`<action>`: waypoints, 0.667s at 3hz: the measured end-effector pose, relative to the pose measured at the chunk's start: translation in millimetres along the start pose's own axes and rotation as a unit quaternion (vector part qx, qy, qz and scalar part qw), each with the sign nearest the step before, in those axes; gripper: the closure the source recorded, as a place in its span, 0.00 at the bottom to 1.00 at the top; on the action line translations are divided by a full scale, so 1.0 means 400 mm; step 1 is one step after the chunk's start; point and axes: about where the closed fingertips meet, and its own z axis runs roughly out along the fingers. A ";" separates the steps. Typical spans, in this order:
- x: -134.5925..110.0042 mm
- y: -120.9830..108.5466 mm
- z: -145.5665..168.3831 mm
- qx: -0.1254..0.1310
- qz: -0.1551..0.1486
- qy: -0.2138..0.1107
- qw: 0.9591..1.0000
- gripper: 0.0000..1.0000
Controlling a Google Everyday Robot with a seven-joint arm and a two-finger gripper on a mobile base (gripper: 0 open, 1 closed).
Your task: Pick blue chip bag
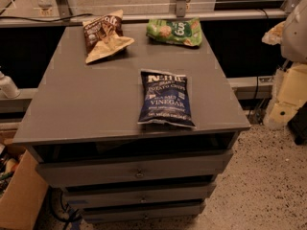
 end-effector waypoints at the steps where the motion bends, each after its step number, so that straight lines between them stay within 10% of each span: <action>1: 0.000 0.000 0.000 0.000 0.000 0.000 1.000 0.00; 2: -0.018 -0.017 0.016 -0.005 -0.021 -0.022 1.000 0.00</action>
Offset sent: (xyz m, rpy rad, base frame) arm 0.0222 0.0116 -0.0117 0.0736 0.0019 0.1288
